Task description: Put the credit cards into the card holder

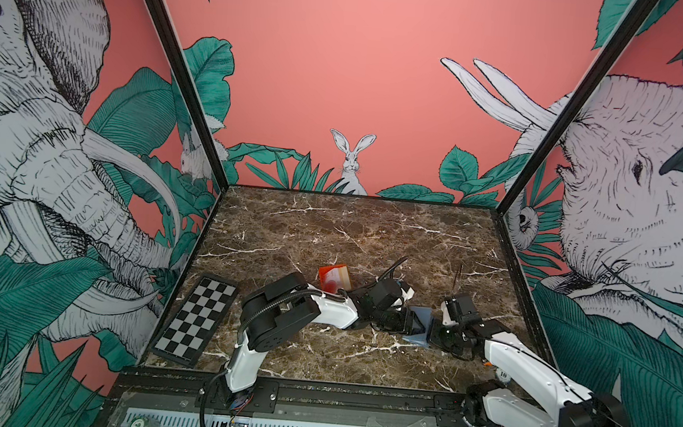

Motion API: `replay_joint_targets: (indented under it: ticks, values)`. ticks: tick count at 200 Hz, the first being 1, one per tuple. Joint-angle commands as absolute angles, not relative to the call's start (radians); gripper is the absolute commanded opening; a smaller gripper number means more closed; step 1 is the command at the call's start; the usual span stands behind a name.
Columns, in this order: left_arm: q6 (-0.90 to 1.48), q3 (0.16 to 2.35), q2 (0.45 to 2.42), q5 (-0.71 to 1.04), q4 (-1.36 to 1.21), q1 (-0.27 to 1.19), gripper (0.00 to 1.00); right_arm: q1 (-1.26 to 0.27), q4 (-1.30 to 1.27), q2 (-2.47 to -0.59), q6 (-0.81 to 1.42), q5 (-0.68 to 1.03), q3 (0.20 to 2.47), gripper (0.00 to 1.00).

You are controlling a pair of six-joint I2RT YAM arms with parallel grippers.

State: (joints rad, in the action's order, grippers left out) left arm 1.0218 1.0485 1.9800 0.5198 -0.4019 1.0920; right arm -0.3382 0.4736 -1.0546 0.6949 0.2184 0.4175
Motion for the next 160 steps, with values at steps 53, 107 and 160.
replay_joint_targets:
  ticks: [53,107,160]
  values:
    - [1.042,1.032,1.979,0.484,-0.397,1.098,0.48,-0.326,0.412,-1.134,0.652,0.259,0.448,0.12]
    - [1.009,1.004,1.955,0.396,-0.286,1.087,0.45,-0.327,0.412,-1.244,0.599,0.273,0.528,0.12]
    - [0.992,1.019,1.963,0.397,-0.256,1.078,0.43,-0.326,0.545,-1.127,0.619,0.116,0.58,0.19]
